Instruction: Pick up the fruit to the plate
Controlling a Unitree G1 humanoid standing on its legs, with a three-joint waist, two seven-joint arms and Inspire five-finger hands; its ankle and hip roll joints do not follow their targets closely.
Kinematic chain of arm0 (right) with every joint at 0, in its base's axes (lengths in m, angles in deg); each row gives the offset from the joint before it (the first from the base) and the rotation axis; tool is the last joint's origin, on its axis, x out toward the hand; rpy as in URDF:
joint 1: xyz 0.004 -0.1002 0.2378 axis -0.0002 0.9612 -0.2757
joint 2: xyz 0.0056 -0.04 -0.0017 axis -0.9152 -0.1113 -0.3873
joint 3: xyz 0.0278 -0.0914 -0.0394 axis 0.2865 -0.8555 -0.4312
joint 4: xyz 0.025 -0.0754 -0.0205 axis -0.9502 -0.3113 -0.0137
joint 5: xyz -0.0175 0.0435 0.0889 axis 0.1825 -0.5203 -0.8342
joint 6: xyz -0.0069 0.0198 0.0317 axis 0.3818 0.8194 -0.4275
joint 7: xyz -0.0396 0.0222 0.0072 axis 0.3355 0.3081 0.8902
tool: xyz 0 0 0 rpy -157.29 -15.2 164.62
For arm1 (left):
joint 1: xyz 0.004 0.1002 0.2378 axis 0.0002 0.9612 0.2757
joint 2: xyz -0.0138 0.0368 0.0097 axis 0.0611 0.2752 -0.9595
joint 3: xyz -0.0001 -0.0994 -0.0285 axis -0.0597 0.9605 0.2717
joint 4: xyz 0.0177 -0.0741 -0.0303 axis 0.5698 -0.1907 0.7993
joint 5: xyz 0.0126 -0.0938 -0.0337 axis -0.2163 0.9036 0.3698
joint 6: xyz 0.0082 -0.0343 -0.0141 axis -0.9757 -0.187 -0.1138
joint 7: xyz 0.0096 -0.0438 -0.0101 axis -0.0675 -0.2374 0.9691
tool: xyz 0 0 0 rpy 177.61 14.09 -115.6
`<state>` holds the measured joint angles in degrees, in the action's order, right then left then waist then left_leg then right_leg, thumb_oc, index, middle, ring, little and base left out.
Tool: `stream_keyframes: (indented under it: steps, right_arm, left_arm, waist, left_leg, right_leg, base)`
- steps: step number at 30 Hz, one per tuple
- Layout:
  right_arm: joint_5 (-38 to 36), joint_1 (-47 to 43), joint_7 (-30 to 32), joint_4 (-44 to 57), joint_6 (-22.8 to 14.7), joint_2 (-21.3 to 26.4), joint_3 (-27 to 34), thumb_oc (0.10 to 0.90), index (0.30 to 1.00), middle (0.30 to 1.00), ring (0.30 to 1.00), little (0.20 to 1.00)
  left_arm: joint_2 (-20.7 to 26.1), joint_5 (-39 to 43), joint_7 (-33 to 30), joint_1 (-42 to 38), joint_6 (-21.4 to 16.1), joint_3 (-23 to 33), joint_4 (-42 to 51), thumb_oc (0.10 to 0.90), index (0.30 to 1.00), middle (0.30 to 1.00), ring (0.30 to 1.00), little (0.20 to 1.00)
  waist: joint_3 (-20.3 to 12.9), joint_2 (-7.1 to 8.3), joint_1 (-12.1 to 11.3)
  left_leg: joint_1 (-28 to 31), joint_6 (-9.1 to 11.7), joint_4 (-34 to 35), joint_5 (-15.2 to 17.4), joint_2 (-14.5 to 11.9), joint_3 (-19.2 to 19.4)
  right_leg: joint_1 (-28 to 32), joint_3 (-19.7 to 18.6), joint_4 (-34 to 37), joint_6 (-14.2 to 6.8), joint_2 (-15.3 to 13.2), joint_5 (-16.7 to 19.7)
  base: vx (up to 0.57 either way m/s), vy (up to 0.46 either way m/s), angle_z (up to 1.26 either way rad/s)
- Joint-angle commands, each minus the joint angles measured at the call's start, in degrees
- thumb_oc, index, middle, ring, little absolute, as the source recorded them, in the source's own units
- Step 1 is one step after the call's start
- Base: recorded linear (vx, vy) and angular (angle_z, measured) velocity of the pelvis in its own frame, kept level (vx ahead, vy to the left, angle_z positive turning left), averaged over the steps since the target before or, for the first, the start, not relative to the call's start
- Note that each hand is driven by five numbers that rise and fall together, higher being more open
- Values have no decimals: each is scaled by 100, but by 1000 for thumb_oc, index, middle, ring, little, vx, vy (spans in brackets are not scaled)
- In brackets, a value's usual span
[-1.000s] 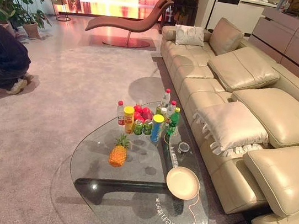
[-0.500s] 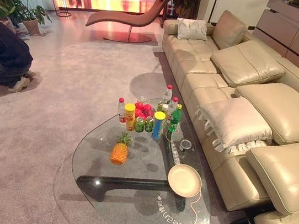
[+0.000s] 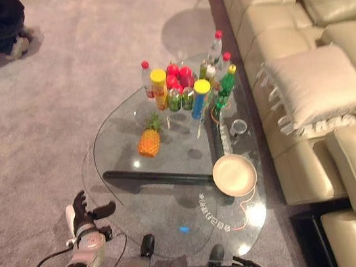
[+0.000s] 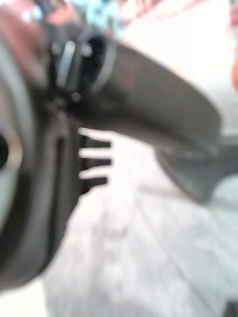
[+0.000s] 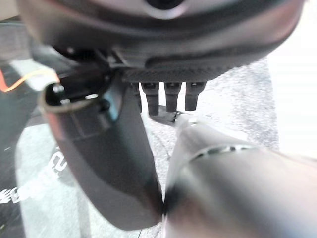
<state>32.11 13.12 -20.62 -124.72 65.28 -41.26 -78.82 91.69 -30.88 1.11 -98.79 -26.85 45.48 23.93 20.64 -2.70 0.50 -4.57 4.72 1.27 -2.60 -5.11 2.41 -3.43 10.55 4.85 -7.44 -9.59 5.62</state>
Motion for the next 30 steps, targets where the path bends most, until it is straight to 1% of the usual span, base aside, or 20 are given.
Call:
stream_keyframes:
  steps: [1,5,6,8,11,12,14,15,17,20,21,26,30]
  right_arm:
    - [-56,128,189,-37,-42,285,-264,800,900,900,900,900]
    - [-99,86,214,31,-119,342,-280,800,900,900,900,900]
    - [-123,61,226,60,-140,364,-294,800,900,900,900,900]
    - [-270,-76,292,103,-236,421,-369,800,900,900,900,900]
    - [-331,-147,356,153,-270,434,-396,800,900,900,900,900]
    - [-381,-200,400,198,-297,456,-412,800,900,900,900,900]
    - [-406,-216,429,231,-325,468,-418,800,900,900,900,900]
    - [-447,-208,486,331,-355,477,-439,800,900,900,900,900]
    - [-488,-223,573,400,-386,469,-473,800,900,900,900,900]
    - [-508,-266,749,506,-383,476,-510,800,900,900,900,900]
    - [-494,-282,787,524,-404,481,-520,800,900,900,900,900]
    - [-492,-329,846,617,-476,558,-566,800,900,900,900,900]
    - [-499,-295,924,838,-477,619,-621,800,900,900,900,900]
  left_arm:
    - [621,-245,-474,-364,-461,95,248,800,900,900,900,900]
    - [795,-181,-560,-551,-380,71,443,800,900,900,900,900]
    - [872,-97,-571,-627,-382,75,481,800,900,900,900,900]
    - [1089,64,-769,-912,-405,65,663,800,900,900,900,900]
    - [1222,20,-919,-1106,-384,61,803,800,900,900,900,900]
    - [1380,54,-988,-1266,-336,113,938,800,900,900,900,900]
    - [1473,118,-998,-1334,-304,133,1050,800,900,900,900,900]
    - [1557,115,-1065,-1408,-255,166,1251,800,900,900,900,900]
    - [1640,30,-1071,-1494,-272,176,1393,800,900,900,900,900]
    - [1778,-146,-1067,-1628,-165,150,1642,800,900,900,900,900]
    - [1838,-104,-1051,-1703,-109,114,1720,800,900,900,900,900]
    - [2082,-141,-1127,-2088,-53,-21,1956,800,900,900,900,900]
    - [2302,-42,-943,-2472,161,-203,2165,800,900,900,900,900]
  waist:
    - [187,137,51]
    - [366,147,72]
    - [433,148,81]
    - [677,147,104]
    - [814,139,118]
    - [915,132,120]
    - [916,122,121]
    - [916,117,128]
    - [916,126,128]
    - [916,133,145]
    - [916,135,157]
    - [916,173,216]
    - [916,218,277]
  left_leg:
    - [-392,-304,-376,304,744,-32]
    - [-602,-291,-569,321,763,21]
    - [-684,-290,-644,327,771,37]
    - [-960,-289,-888,343,793,110]
    - [-1131,-279,-1048,352,795,146]
    - [-1243,-284,-1134,353,798,166]
    - [-1350,-290,-1171,355,803,176]
    - [-1512,-296,-1235,362,806,212]
    - [-1717,-302,-1331,370,783,257]
    - [-1973,-316,-1418,365,738,328]
    - [-2061,-314,-1440,358,722,356]
    - [-2511,-316,-1661,377,684,445]
    - [-2868,-331,-1900,470,667,496]
  right_leg:
    - [-411,-5,-812,422,524,-707]
    - [-554,-17,-889,438,505,-709]
    - [-622,-26,-933,443,502,-712]
    - [-870,-44,-1093,472,488,-723]
    - [-1015,-62,-1218,489,492,-741]
    - [-1116,-71,-1298,499,489,-748]
    - [-1234,-77,-1351,500,493,-755]
    - [-1400,-75,-1418,502,492,-763]
    - [-1601,-64,-1511,502,491,-772]
    - [-1895,-72,-1655,519,530,-795]
    - [-1988,-84,-1684,519,545,-795]
    - [-2435,-106,-1837,528,546,-778]
    - [-2807,-130,-1989,523,536,-785]
  base:
    - [0,0,0]
    - [-41,6,-1]
    - [-74,14,-1]
    - [-95,19,-3]
    - [-41,8,0]
    - [0,0,0]
    - [-5,8,-2]
    - [-18,9,-6]
    - [-22,6,-5]
    - [-3,8,-1]
    - [-9,22,-4]
    - [-4,14,-8]
    - [0,0,0]
